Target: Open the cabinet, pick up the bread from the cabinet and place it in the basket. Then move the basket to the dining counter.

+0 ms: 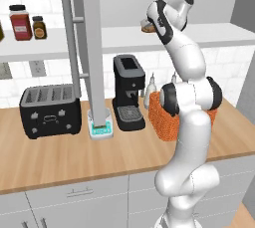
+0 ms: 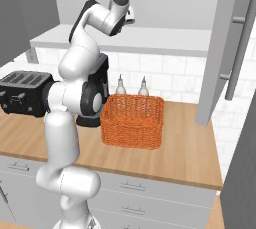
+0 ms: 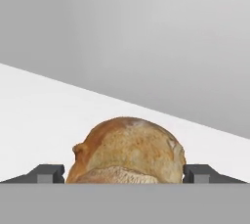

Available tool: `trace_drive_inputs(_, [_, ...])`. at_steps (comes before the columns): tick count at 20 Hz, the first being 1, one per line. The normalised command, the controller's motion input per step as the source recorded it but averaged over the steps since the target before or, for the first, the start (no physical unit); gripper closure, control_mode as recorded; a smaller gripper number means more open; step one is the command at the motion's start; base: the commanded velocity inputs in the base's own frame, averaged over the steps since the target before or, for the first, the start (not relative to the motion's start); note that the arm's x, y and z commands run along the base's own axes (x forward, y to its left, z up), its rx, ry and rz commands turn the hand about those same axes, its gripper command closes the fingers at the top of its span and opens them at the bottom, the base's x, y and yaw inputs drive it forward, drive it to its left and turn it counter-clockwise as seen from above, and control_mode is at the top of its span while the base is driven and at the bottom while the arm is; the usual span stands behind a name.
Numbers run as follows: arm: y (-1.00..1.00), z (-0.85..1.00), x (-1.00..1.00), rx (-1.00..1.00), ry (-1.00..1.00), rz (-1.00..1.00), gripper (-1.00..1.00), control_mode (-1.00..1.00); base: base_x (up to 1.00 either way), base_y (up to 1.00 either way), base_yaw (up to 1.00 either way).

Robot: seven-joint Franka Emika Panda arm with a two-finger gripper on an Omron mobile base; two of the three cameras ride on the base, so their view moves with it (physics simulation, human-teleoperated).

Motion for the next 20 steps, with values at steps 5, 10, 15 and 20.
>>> trace_drive_inputs(5, [0.00,-0.31,-0.02,0.00,-0.02,0.00,1.00,-1.00,0.00,0.00,0.00])
trace_drive_inputs(10, [-0.29,-0.25,-0.52,0.00,-0.13,0.00,1.00,-1.00,0.00,0.00,0.00])
trace_drive_inputs(15, [-0.32,-0.12,-0.98,0.01,-0.13,0.00,1.00,-1.00,0.00,0.00,0.00])
trace_drive_inputs(20, [-0.17,0.22,-1.00,0.01,-0.03,-0.05,1.00,-1.00,0.00,0.00,0.00])
